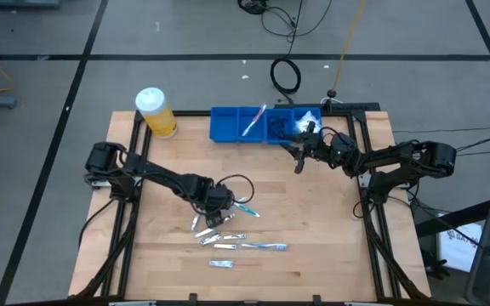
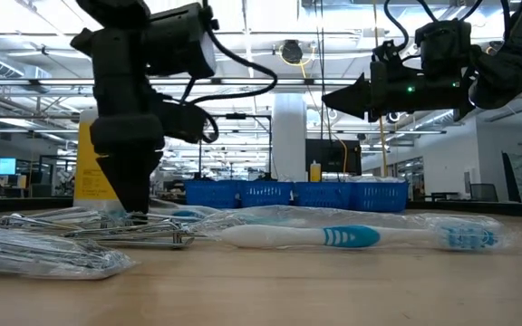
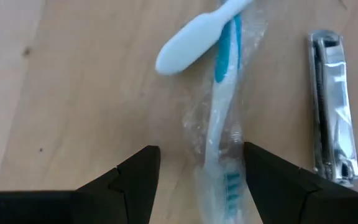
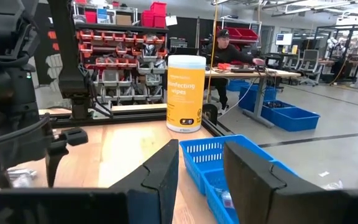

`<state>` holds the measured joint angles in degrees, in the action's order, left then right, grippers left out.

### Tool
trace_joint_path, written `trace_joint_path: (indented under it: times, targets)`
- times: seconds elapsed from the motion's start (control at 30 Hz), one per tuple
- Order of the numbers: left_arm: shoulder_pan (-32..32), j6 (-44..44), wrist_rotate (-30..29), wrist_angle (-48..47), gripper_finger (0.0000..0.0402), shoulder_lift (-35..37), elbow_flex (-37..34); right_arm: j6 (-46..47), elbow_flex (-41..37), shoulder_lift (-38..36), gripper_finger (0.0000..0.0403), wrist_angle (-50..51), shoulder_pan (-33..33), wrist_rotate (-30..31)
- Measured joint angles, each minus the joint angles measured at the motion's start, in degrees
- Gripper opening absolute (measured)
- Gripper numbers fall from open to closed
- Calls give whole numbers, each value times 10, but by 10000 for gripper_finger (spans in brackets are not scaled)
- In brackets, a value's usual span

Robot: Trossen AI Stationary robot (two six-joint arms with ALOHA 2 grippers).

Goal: Pick & Place Travel size toiletries
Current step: Put the blue toothbrush into the middle left blue basket

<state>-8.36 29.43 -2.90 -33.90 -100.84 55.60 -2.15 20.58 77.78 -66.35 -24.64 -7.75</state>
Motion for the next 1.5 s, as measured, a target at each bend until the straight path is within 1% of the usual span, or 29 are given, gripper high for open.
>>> trace_joint_path:
  times: [0.1,0.2,0.3,0.4,0.53,0.57,0.63,0.7,0.8,0.93,1.13,1.27,1.43,1.5]
  targets:
    - [-1,9,-16,2,227,2,-14,0,0,0,116,1,0,0]
    - [-1,0,-22,2,226,1,-19,0,0,0,116,2,0,0]
    - [0,-9,-22,4,206,1,-19,0,0,0,116,5,0,0]
    - [0,-11,-23,3,153,0,-20,0,0,0,116,7,0,0]
    - [0,-24,-19,-2,54,0,-20,-1,0,0,116,12,0,0]
    - [1,-28,-12,-4,36,2,-19,-1,0,0,116,11,0,0]
    - [2,-26,-3,-5,33,11,-19,-2,0,0,116,11,0,0]
    - [0,-23,-10,-6,33,27,-21,-2,0,0,116,11,0,0]
    - [-11,-28,-41,-20,33,65,-25,-2,0,0,116,11,0,1]
    - [-23,-33,-88,-12,32,117,-21,-4,0,0,116,11,0,1]
    - [-34,-35,-140,-5,29,175,-21,-4,0,0,116,12,0,1]
    - [-37,-33,-200,0,29,196,-21,-4,0,0,116,13,0,1]
    - [-33,-18,-247,6,29,201,-21,-4,0,0,116,15,0,1]
    - [-31,-17,-257,12,29,201,-21,-4,0,0,116,15,0,1]
